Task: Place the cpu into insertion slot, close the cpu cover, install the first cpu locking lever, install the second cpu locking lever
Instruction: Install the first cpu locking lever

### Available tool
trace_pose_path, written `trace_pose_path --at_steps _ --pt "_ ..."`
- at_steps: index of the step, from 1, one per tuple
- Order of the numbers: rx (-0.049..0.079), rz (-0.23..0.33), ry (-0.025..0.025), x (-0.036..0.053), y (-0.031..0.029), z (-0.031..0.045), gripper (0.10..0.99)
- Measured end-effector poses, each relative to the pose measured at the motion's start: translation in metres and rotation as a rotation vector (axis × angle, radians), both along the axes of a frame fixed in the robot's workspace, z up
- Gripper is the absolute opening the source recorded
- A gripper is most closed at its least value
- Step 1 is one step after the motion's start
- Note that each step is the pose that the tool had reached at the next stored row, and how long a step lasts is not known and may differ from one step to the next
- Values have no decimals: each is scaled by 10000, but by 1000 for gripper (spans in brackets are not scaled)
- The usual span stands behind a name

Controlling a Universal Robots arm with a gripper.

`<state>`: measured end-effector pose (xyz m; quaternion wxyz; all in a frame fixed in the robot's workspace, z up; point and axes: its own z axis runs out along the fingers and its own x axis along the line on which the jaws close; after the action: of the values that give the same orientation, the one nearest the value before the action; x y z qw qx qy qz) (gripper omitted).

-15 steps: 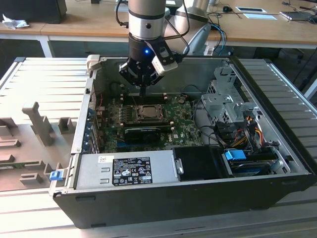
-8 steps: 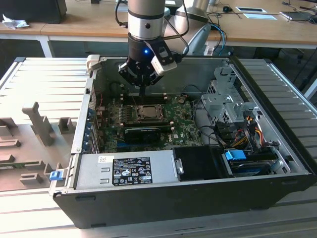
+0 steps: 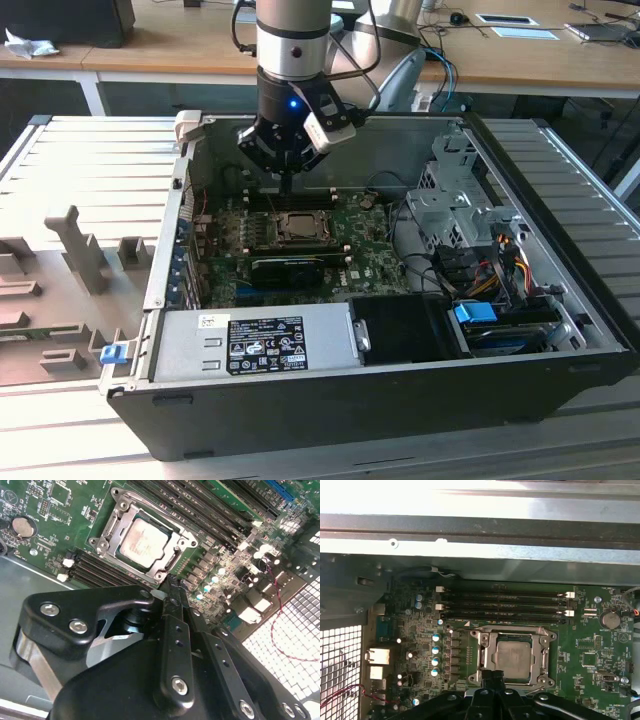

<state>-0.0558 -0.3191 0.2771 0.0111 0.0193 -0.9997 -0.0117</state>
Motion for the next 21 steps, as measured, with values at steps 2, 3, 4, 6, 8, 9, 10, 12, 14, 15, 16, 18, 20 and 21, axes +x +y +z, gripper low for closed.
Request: trace_pose_path --at_steps 2,3,4,6,8,9,10,12,14,15,16,18,20,21 --pt "0 1 0 -5 0 0 106" --pt "1 0 0 -10 0 0 106" --pt "1 1 -2 -17 0 0 106" --pt "0 1 -15 -43 -1 0 106" --pt "1 0 -35 -83 0 -2 106" --pt "1 1 -41 -99 0 -3 106" --pt "1 1 -44 -108 0 -3 106" --pt "1 1 -54 -148 0 -5 106" --pt "0 1 -58 -167 0 -5 106" --pt "0 1 -61 -188 0 -6 106" --pt "0 1 -61 -203 0 -6 106" --pt "0 1 -62 -219 0 -7 106" --pt "0 2 -62 -225 0 -7 106" --pt "0 1 -62 -230 0 -7 106"
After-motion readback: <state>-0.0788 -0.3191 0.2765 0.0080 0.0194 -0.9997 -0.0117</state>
